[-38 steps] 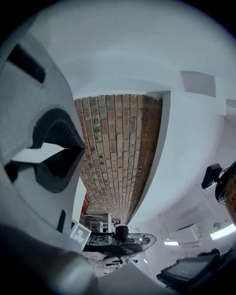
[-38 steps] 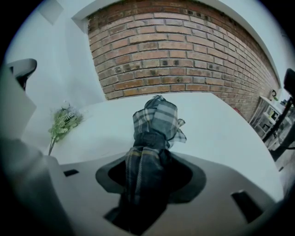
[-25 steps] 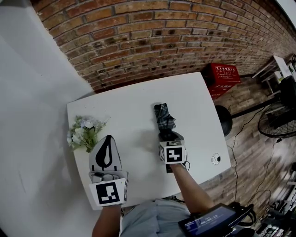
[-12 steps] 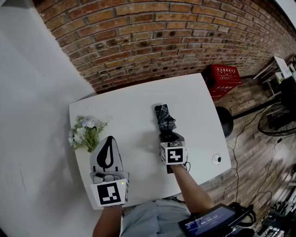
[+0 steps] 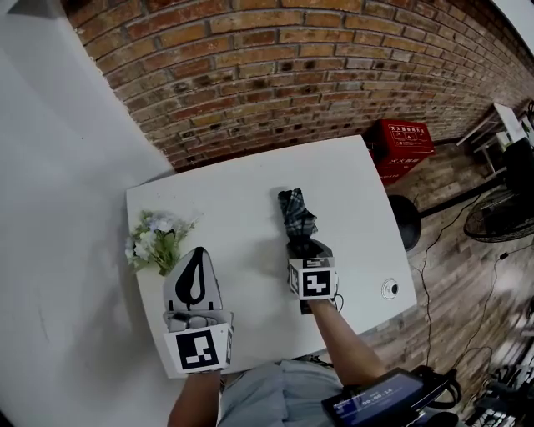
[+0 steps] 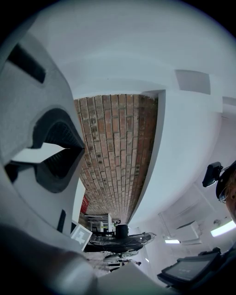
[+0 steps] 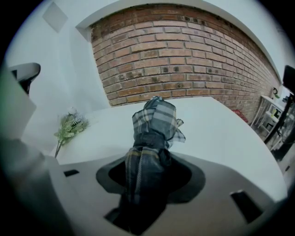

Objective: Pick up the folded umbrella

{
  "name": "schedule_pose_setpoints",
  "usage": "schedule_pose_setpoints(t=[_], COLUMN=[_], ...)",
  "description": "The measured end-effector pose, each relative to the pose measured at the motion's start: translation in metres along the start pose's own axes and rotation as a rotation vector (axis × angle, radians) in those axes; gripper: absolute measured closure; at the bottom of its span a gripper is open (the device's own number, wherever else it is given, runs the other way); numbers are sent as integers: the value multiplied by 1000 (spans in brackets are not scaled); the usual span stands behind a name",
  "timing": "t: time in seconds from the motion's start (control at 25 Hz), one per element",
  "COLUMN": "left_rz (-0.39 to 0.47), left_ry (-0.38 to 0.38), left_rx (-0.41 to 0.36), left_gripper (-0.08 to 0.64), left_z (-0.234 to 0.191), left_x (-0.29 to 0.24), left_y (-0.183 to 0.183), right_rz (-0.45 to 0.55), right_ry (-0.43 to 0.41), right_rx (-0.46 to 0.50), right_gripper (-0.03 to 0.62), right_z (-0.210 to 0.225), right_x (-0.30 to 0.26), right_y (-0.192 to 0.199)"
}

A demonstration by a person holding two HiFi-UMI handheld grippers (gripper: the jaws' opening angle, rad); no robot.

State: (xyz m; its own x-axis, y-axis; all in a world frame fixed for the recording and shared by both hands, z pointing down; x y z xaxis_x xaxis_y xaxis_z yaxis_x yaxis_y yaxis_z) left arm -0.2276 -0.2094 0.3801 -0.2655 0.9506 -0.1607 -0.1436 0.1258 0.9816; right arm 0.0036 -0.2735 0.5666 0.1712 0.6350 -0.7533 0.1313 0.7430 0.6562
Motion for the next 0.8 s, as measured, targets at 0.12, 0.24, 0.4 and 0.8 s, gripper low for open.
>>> schedule_pose_setpoints(t=[0.12,0.24,0.4,0.8], left_rz=[3,8,14,34], left_ry=[-1,-2,-2,3], left_rx=[-2,-2,-4,-7], left_gripper=[552,552,552,552], left_z=[1,2,4,8], left_x=[2,5,8,14], left_y=[-1,-1,-5,-12], right_rz=[17,34,58,125], right_ry=[-1,-2,-3,-7], right_rx=[6,10,19,38], right_gripper=[400,401,402,402], right_z=[-1,-2,-2,-5], right_x=[4,8,17,37], right_y=[-3,-6,-11,-27])
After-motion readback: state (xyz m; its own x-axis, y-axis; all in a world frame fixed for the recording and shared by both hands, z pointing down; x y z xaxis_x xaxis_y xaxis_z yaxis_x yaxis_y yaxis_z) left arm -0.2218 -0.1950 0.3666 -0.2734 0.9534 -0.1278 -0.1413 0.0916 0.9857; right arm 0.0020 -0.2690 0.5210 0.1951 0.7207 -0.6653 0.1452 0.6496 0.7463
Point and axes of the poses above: the fingertips, and each gripper's own axes: x backward along the fingers, z to its right, y out of its underside, the point moved 7 cm from there along x, backward along the fingers, and after that the axes turned 6 degrees about y, right-handed, at the moved point
